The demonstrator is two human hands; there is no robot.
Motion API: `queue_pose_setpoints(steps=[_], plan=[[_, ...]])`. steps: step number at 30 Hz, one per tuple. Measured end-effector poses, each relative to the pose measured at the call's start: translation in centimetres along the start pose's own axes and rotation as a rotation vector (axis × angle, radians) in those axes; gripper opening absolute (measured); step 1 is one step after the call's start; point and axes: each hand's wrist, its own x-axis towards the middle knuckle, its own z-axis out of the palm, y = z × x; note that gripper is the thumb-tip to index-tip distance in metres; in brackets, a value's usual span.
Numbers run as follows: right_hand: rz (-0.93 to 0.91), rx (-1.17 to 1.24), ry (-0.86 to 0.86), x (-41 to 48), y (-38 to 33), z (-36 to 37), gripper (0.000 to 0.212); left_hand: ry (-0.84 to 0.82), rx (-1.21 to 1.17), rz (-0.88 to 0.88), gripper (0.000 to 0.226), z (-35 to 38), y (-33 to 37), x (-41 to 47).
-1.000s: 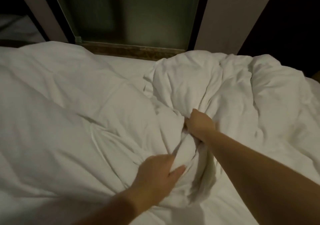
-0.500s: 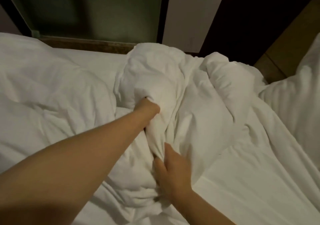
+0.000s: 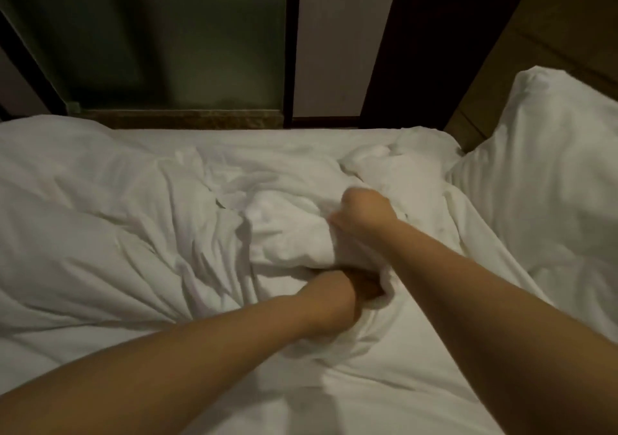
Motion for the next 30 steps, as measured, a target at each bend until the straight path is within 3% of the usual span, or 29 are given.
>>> queue_pose_setpoints(steps=[3, 4, 7, 10, 14, 15, 17, 21, 24, 27, 30], plan=[[0.083, 0.003, 0.087, -5.0, 4.6, 2.7, 0.029, -0.172, 0.193, 0.089, 0.035, 0.1, 0.0, -1.4], [0.15, 0.066, 0.138, -6.7, 6.3, 3.4, 0.023, -0.147, 0.15, 0.084, 0.027, -0.9, -0.1, -1.7], [0.493, 0.298, 0.215, -12.2, 12.2, 5.3, 0.016, 0.212, -0.151, -0.088, 0.02, -4.5, -0.9, -2.1], [0.674, 0.365, 0.127, -18.9, 16.7, 8.2, 0.01, 0.426, -0.345, -0.201, 0.041, -5.8, 0.0, -1.9], [0.757, 0.44, -0.049, -26.5, 17.6, 12.1, 0.019, 0.315, -0.441, -0.185, 0.089, -2.5, 6.5, -1.3], [0.741, 0.473, -0.091, -27.6, 17.5, 13.0, 0.019, 0.274, -0.545, -0.133, 0.09, -1.3, 8.2, -1.0], [0.746, 0.596, -0.072, -29.4, 18.0, 13.7, 0.014, 0.191, -0.677, -0.014, 0.066, 1.1, 11.0, -0.8], [0.924, 1.121, 0.416, -31.5, 20.8, 8.9, 0.039, 0.122, -0.215, 0.281, 0.048, 6.7, 15.5, -0.8], [0.863, 1.523, 0.729, -32.8, 22.4, 1.9, 0.041, 0.022, 0.061, 0.397, 0.052, 11.5, 18.2, -1.6], [0.721, 1.847, 0.87, -34.5, 23.5, -3.5, 0.045, -0.089, 0.303, 0.463, 0.052, 16.1, 18.9, -2.7], [0.752, 1.879, 0.845, -36.3, 25.1, -3.3, 0.061, -0.195, 0.525, 0.508, 0.055, 19.8, 18.5, -3.3]])
